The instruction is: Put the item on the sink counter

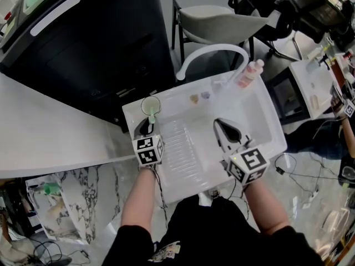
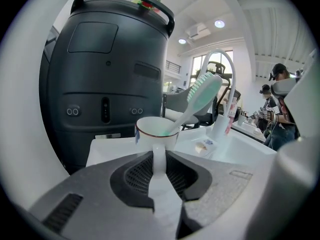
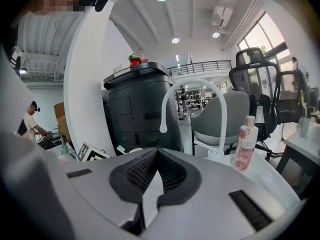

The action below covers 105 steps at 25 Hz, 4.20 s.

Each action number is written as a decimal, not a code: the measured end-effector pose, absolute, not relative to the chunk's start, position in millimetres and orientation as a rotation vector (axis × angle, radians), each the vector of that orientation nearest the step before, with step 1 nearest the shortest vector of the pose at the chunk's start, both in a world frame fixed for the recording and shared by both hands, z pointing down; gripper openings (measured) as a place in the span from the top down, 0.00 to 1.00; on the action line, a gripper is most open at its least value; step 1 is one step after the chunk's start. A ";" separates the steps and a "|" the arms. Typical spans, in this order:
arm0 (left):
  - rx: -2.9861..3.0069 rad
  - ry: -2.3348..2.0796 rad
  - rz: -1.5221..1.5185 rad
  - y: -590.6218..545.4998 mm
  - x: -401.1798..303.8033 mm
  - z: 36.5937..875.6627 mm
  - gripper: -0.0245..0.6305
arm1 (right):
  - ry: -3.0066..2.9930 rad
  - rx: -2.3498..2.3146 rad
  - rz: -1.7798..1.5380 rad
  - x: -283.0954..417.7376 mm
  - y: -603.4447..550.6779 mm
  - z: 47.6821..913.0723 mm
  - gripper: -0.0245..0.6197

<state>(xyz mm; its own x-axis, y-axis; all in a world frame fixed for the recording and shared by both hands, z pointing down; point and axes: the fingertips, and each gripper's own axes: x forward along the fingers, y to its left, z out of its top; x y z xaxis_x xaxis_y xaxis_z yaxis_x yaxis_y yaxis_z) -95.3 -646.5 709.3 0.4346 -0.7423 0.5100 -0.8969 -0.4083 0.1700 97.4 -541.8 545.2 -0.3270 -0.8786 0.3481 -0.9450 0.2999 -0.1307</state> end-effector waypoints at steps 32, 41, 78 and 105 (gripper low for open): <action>2.337 -1.450 0.498 -617.8 -100.6 665.5 0.66 | -2.452 1.618 0.428 87.9 -519.3 525.9 0.96; 2.429 -1.599 0.325 -561.7 -107.0 572.3 0.66 | -2.556 1.550 0.379 85.3 -498.2 506.0 0.96; 2.460 -1.953 0.074 -279.1 -27.6 396.5 0.96 | -2.887 1.212 0.336 139.7 -330.9 445.3 0.97; 2.536 -1.599 -0.002 -224.7 -143.9 433.8 0.96 | -2.725 1.427 0.322 8.9 -243.1 456.5 0.97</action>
<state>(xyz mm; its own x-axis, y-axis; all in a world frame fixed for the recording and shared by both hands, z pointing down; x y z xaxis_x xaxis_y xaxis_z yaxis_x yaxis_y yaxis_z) -143.9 -224.7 433.8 0.4337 -0.8979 0.0750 -0.8977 -0.4234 0.1219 8.9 -243.1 456.5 -0.5730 -0.8076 0.1391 -0.8178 0.5526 -0.1608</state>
